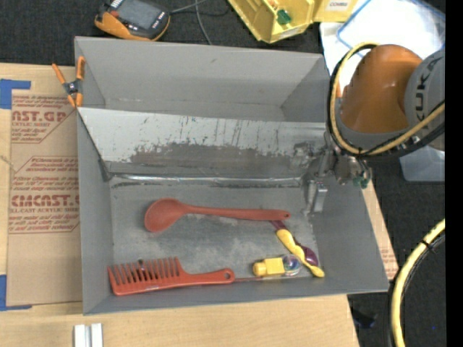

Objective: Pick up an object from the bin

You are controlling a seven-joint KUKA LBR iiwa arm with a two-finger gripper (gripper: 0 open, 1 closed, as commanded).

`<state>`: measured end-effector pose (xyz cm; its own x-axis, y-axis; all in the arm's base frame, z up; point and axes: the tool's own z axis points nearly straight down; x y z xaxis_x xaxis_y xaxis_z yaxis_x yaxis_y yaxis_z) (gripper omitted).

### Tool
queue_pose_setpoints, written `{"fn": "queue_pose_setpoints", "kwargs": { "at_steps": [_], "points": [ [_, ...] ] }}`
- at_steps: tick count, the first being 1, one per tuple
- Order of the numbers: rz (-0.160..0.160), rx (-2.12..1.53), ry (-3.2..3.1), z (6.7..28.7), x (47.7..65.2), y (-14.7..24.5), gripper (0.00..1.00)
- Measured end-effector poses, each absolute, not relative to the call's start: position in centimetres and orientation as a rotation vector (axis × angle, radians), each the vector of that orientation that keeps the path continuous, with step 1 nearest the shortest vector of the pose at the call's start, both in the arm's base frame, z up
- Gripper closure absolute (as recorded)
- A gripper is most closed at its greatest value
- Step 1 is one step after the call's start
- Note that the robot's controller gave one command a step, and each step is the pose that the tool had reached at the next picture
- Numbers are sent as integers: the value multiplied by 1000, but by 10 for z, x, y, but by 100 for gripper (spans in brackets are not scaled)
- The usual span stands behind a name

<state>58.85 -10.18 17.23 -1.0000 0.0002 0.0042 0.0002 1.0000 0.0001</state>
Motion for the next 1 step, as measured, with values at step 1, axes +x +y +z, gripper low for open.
{"fn": "queue_pose_setpoints", "kwargs": {
  "at_steps": [1],
  "points": [
    [1,2,-3144,176,590,-101,0]
  ]
}}
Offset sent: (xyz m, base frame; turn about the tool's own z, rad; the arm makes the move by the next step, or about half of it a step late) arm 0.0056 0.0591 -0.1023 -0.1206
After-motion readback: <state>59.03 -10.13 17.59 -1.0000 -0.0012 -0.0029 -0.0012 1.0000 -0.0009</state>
